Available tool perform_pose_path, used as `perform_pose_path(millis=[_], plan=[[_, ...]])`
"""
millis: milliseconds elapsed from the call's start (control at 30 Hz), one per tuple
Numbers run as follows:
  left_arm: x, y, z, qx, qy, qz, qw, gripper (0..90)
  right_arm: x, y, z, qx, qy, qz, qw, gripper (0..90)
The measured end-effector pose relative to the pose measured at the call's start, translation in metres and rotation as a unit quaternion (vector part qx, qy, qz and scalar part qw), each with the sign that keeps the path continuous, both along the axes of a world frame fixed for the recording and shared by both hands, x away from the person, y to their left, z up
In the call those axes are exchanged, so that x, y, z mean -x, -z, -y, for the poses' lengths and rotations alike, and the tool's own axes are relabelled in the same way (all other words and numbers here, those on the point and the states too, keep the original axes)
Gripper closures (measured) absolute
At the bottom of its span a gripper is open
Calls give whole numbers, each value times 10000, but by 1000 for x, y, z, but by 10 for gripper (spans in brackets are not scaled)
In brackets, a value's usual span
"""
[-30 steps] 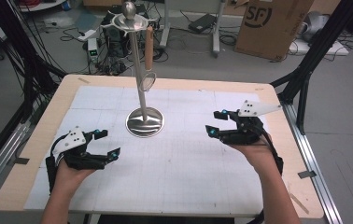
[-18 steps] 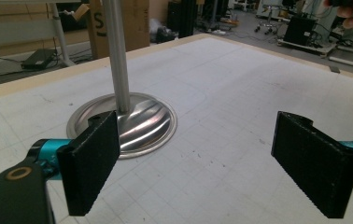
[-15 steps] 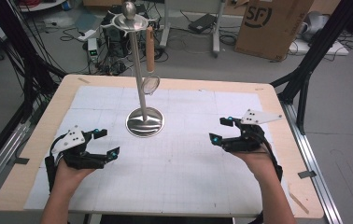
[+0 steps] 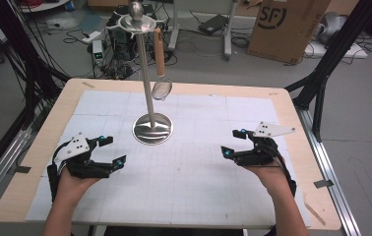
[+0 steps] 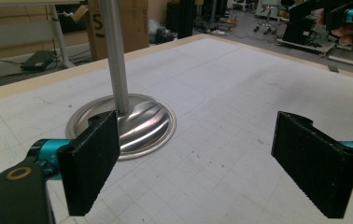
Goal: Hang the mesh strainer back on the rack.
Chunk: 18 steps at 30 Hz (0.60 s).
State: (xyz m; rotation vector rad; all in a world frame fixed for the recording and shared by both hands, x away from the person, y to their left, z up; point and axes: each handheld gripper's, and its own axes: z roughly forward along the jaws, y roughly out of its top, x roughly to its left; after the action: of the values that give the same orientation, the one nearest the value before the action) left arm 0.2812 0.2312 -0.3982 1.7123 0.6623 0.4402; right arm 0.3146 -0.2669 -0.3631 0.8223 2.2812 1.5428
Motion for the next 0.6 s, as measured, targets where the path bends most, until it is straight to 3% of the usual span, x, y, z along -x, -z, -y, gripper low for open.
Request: perform_pose_path(millis=[600], plan=[[1, -1, 0, 8, 19, 17, 10000, 161, 2, 5, 2, 8, -9, -64, 10000, 209]])
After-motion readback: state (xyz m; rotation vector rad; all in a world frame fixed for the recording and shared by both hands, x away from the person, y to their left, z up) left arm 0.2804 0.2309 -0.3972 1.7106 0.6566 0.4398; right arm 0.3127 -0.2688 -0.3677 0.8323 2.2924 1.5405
